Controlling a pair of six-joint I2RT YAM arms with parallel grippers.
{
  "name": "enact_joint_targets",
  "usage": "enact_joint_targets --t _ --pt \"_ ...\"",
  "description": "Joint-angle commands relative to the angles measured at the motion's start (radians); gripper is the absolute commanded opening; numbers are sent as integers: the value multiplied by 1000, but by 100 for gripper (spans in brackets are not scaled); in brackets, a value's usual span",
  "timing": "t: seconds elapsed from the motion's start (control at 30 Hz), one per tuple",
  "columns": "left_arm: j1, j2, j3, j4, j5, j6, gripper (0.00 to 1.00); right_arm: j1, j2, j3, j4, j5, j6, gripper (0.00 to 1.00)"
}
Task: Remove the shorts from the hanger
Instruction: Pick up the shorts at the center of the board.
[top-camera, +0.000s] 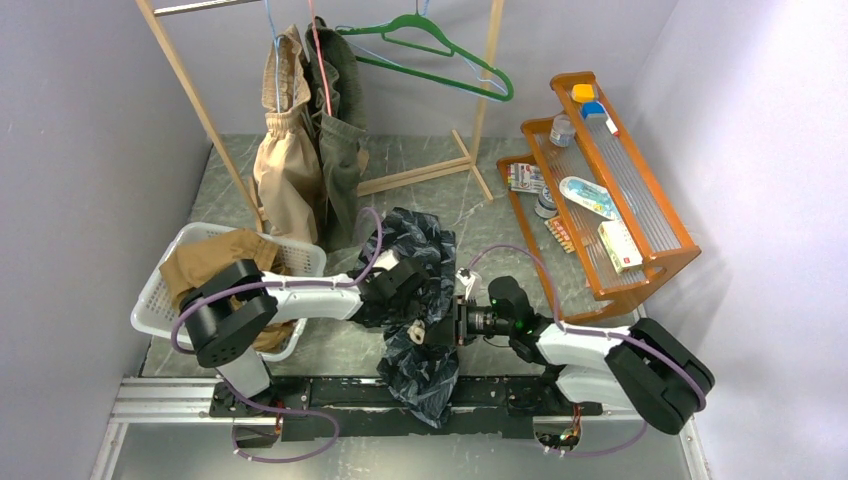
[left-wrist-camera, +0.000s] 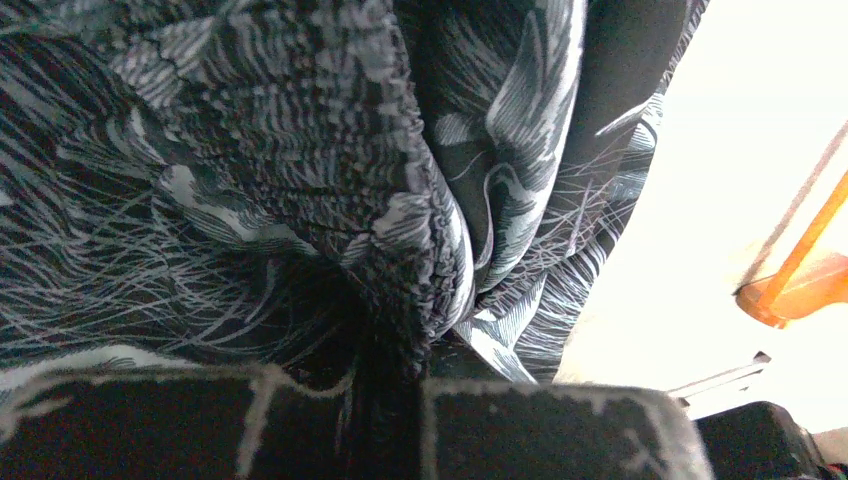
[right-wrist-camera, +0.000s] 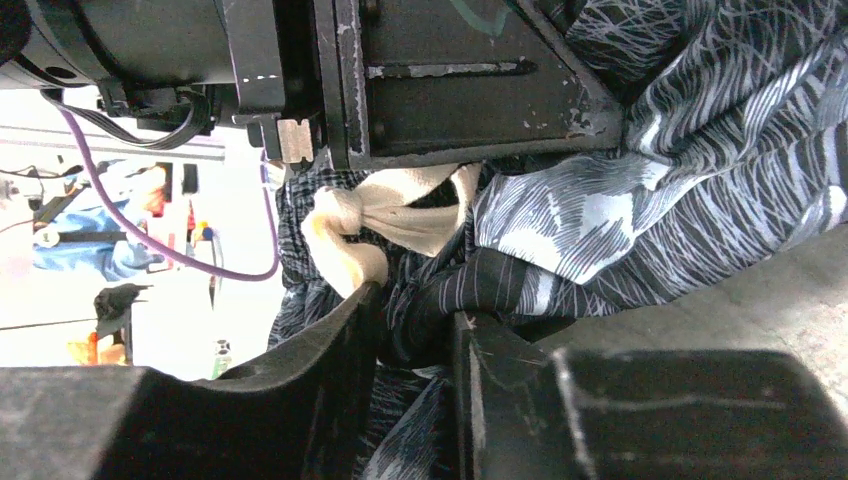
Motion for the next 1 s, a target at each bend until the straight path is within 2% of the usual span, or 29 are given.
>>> enact_joint_targets --t 0.0,0.13,0.27,0.4,0.53,0.57,0.73,0.8,0.97 --pt "-7 2 56 -149 -77 57 7 8 -79 33 -121 21 -50 37" --pt "-76 -81 103 -299 -224 41 7 7 -261 111 -414 210 -125 44" --pt "-172 -174 103 -498 -379 -99 7 5 -467 177 -662 525 -141 61" --pt "-230 -254 155 -799 -501 -312 7 4 -555 219 -757 695 -148 59" --pt "-261 -291 258 -1167 -591 -590 7 3 -556 242 -782 757 -110 59" --pt "-262 -309 279 -1204 -613 -604 7 3 -548 245 -782 762 -101 60" --pt "-261 -489 280 -1207 -673 -595 7 3 -499 234 -741 750 -63 60" --pt "-258 -553 297 -1208 -744 -552 7 3 -476 234 -732 739 -48 60" --pt "-215 -603 428 -1207 -861 -334 7 2 -448 219 -697 729 -26 60"
